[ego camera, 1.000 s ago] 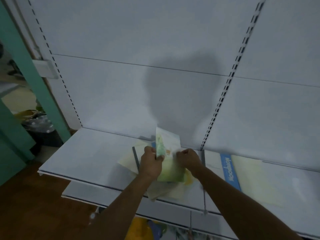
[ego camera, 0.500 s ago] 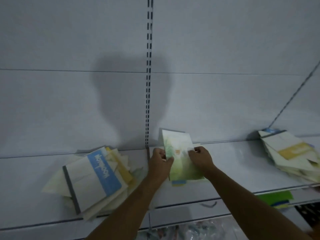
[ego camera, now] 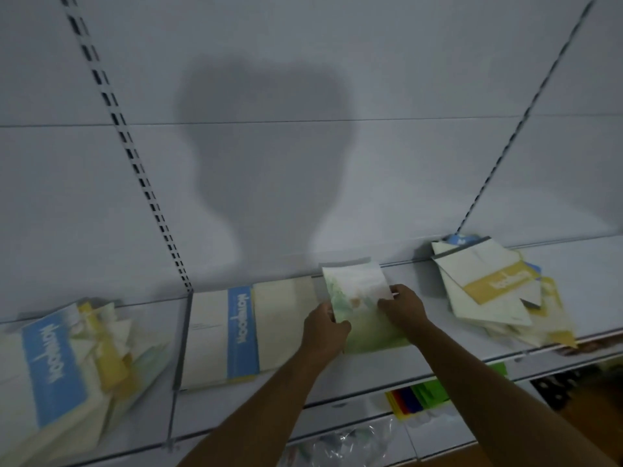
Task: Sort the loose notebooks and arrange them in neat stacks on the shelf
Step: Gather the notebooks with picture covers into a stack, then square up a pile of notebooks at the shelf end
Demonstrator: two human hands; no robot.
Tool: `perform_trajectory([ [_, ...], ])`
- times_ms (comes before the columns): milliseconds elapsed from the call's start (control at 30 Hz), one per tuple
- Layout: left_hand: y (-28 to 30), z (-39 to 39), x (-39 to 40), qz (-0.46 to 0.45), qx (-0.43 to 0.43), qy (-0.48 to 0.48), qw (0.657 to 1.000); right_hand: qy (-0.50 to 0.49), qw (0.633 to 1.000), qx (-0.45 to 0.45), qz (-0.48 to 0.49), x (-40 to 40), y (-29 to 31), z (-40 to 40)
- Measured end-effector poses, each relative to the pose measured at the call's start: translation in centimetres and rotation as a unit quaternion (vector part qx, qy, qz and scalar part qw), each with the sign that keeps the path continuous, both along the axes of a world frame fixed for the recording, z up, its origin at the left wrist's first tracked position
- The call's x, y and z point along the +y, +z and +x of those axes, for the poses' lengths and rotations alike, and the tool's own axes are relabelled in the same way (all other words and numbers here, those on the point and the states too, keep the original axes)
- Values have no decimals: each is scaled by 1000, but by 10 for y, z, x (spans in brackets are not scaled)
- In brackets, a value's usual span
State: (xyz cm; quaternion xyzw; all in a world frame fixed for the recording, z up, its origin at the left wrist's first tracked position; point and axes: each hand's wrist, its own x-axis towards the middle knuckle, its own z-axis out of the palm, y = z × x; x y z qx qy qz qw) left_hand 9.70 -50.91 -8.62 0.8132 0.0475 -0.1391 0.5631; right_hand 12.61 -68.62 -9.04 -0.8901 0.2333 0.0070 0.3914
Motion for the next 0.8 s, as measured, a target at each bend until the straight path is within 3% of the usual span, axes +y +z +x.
perform_trajectory([
  [433,-19,19,-51,188,5,-34,982,34,998,18,-48,-22,-32,37],
  [800,-22,11,-59,237,6,-53,970,28,994,62,-89,-16,-39,36],
])
